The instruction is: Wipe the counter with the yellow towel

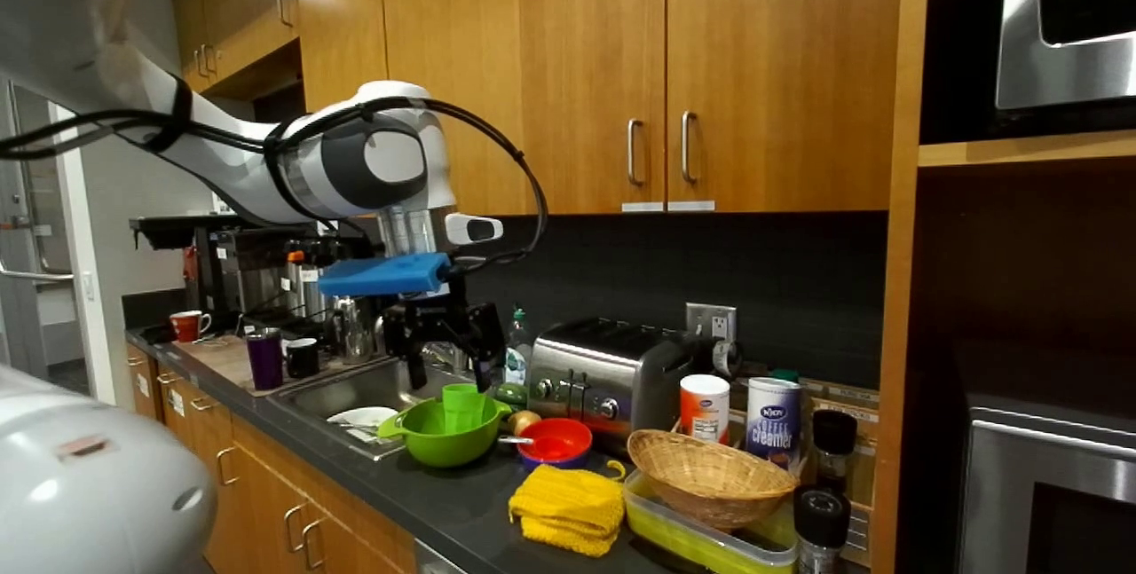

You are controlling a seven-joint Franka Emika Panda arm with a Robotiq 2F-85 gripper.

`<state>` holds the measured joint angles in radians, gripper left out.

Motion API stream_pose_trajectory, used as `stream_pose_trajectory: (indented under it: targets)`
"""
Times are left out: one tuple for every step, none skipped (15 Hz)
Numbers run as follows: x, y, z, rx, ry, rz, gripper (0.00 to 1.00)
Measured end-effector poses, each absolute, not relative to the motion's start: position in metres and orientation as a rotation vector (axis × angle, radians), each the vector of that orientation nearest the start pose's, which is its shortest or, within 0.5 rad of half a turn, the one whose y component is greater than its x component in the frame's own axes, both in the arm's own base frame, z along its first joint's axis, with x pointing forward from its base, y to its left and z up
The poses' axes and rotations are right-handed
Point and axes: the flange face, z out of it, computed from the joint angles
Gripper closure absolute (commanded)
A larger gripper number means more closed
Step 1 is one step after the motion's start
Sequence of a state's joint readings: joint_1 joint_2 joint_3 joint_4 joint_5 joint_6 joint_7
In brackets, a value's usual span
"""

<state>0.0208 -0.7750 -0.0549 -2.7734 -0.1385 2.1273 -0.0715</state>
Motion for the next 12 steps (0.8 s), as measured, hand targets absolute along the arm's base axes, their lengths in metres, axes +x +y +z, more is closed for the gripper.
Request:
stream_pose_trajectory:
  targets:
    - [0.326,-0.018,0.440,-3.211,-0.207,-0.261,0.00]
    - [0.330,-0.020,0.444,-3.199,-0.219,-0.324,0.00]
    - [0.334,-0.022,0.446,-3.181,-0.220,-0.387,0.00]
    - [0.339,-0.025,0.448,-3.159,-0.213,-0.443,0.00]
    - [0.344,-0.028,0.448,-3.135,-0.203,-0.494,0.00]
    - [0.349,-0.031,0.447,-3.112,-0.192,-0.538,0.00]
    - [0.354,-0.035,0.444,-3.087,-0.175,-0.580,0.00]
    - [0.360,-0.038,0.440,-3.063,-0.162,-0.614,0.00]
    - [0.365,-0.040,0.434,-3.043,-0.151,-0.639,0.00]
    - [0.371,-0.043,0.427,-3.026,-0.143,-0.656,0.00]
    - [0.375,-0.045,0.419,-3.011,-0.136,-0.666,0.00]
    - [0.380,-0.046,0.410,-2.998,-0.131,-0.667,0.00]
